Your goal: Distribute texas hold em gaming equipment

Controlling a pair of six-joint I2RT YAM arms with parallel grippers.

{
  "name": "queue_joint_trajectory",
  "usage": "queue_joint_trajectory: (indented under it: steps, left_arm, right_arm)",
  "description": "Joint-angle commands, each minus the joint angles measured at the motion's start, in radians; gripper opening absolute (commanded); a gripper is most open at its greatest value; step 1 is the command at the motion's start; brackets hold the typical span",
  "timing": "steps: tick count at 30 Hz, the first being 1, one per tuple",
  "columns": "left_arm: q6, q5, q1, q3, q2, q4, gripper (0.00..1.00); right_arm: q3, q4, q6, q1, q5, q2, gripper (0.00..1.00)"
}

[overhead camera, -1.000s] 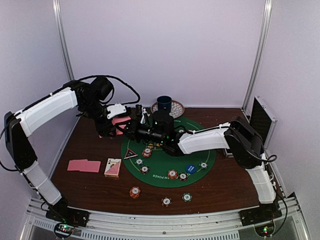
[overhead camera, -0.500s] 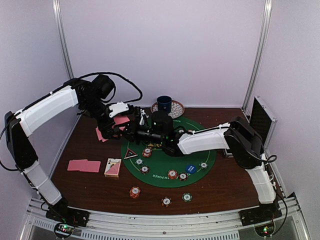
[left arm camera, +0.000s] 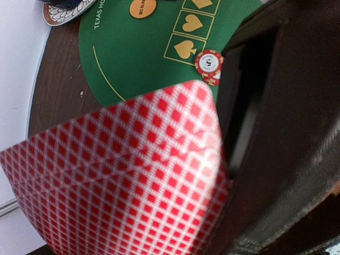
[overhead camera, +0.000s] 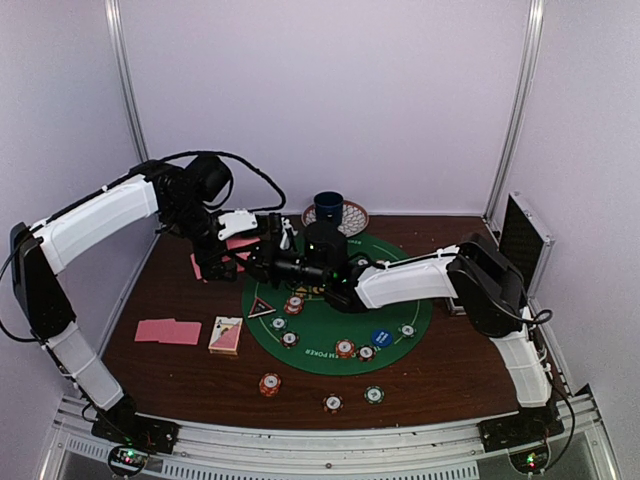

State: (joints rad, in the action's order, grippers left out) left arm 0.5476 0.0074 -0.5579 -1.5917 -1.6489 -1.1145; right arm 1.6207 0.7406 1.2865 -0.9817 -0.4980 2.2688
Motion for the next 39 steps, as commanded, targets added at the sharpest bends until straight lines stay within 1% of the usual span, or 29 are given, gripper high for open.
queue_joint_trajectory:
  steps: [1,3,4,7,10,12,13,18,24,28,30,32,39]
  left_arm:
    - [-0.004,-0.010,-0.004,-0.018,0.037,0.045,0.98]
    - [-0.003,-0.007,-0.004,-0.020,0.042,0.045,0.98]
    - [-0.003,0.024,-0.004,-0.019,0.045,0.044,0.96]
    - [-0.010,0.054,-0.004,-0.015,0.047,0.038,0.90]
    - [-0.015,0.057,-0.004,0.004,0.050,0.039,0.81]
    - [-0.017,0.057,-0.005,0.024,0.048,0.039,0.72]
    - [-0.018,0.059,-0.005,0.037,0.046,0.039,0.70]
    - [-0.029,0.061,-0.013,0.112,0.040,0.072,0.71]
    - [-0.027,0.059,-0.016,0.120,0.014,0.073,0.58]
    - [-0.023,0.057,-0.016,0.111,-0.003,0.071,0.47]
    - [-0.023,0.068,-0.016,0.099,-0.015,0.059,0.42]
    - [-0.028,0.079,-0.015,0.087,-0.029,0.047,0.40]
    - [-0.045,0.113,-0.016,0.045,-0.052,0.018,0.40]
  right_arm:
    - [0.017,0.083,0.011,-0.002,-0.025,0.002,0.00]
    - [0.016,0.078,0.007,-0.002,-0.028,0.000,0.00]
    - [0.016,0.074,0.006,0.000,-0.029,0.000,0.00]
    - [0.005,0.073,0.010,0.003,-0.033,0.001,0.00]
    - [-0.016,0.084,0.030,0.007,-0.032,0.005,0.00]
    - [-0.021,0.084,0.041,0.010,-0.038,0.011,0.00]
    - [-0.023,0.085,0.043,0.011,-0.041,0.014,0.00]
    - [-0.033,0.092,0.058,0.010,-0.059,0.019,0.00]
    - [-0.044,0.107,0.067,0.014,-0.068,0.021,0.02]
    - [-0.037,0.125,0.080,0.015,-0.071,0.029,0.07]
    - [-0.032,0.139,0.091,0.015,-0.073,0.037,0.11]
    - [-0.029,0.156,0.102,0.016,-0.072,0.043,0.16]
    - [-0.021,0.171,0.103,0.018,-0.059,0.046,0.27]
